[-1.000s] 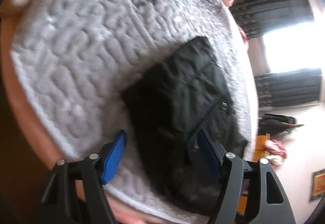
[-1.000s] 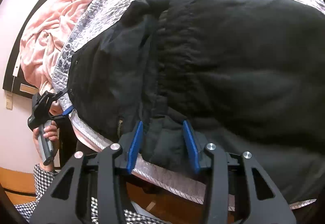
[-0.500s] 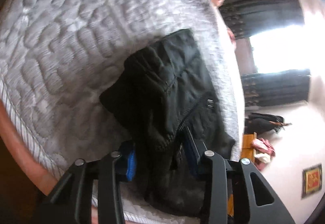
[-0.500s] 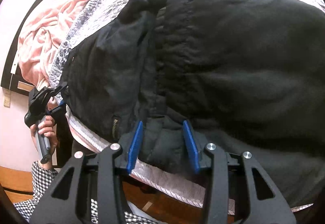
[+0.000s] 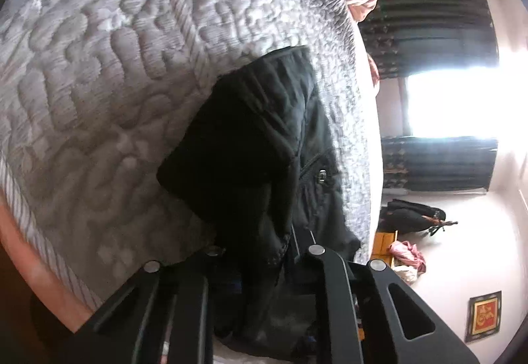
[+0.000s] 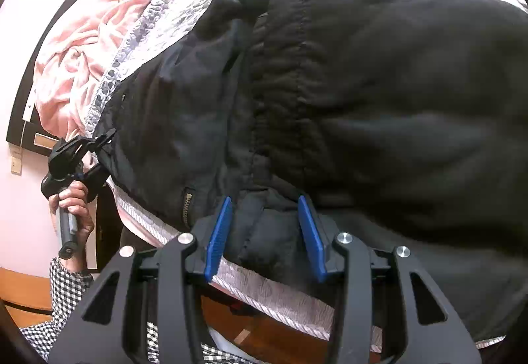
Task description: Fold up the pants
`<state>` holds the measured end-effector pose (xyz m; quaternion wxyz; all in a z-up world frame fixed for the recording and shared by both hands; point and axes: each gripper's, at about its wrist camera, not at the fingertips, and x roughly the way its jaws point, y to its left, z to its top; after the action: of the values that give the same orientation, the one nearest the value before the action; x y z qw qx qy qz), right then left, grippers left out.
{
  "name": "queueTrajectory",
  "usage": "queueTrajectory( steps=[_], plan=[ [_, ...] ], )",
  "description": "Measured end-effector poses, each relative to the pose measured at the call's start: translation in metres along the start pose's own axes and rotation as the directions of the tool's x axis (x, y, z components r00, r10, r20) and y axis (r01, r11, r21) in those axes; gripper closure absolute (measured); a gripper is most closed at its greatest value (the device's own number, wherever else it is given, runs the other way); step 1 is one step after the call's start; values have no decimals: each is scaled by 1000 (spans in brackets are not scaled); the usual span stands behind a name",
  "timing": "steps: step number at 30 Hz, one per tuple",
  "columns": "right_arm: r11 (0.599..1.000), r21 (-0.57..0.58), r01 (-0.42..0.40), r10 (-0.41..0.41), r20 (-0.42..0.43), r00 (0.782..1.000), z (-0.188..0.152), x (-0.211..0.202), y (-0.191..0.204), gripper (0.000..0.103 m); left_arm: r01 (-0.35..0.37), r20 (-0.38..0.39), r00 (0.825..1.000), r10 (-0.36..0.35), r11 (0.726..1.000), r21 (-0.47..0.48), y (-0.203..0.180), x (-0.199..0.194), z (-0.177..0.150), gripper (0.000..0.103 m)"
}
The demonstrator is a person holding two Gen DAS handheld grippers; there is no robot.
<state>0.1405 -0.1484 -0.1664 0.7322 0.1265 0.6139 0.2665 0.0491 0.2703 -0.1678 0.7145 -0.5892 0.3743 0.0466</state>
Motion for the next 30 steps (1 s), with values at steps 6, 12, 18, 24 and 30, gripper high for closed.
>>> queueTrajectory(
  steps=[6, 12, 18, 24, 30],
  plan=[
    [999, 30, -21, 21, -1, 1000, -1, -3, -6, 59, 28, 39, 999, -35, 987, 156, -48, -13, -15, 87],
    [997, 54, -47, 46, 15, 999, -2, -12, -8, 59, 29, 73, 996, -57, 942, 333, -98, -21, -38, 87],
    [998, 37, -48, 45, 66, 997, -4, -35, -5, 57, -8, 98, 994, -42, 889, 458, -128, -32, -62, 87],
    [996, 12, 87, -88, 103, 991, -12, -60, -14, 57, -19, 106, 994, -36, 879, 477, -134, -35, -64, 87],
    [965, -41, 260, -257, 49, 965, -18, -28, -25, 55, -28, 109, 993, -36, 846, 532, -147, -35, -80, 87]
  ],
)
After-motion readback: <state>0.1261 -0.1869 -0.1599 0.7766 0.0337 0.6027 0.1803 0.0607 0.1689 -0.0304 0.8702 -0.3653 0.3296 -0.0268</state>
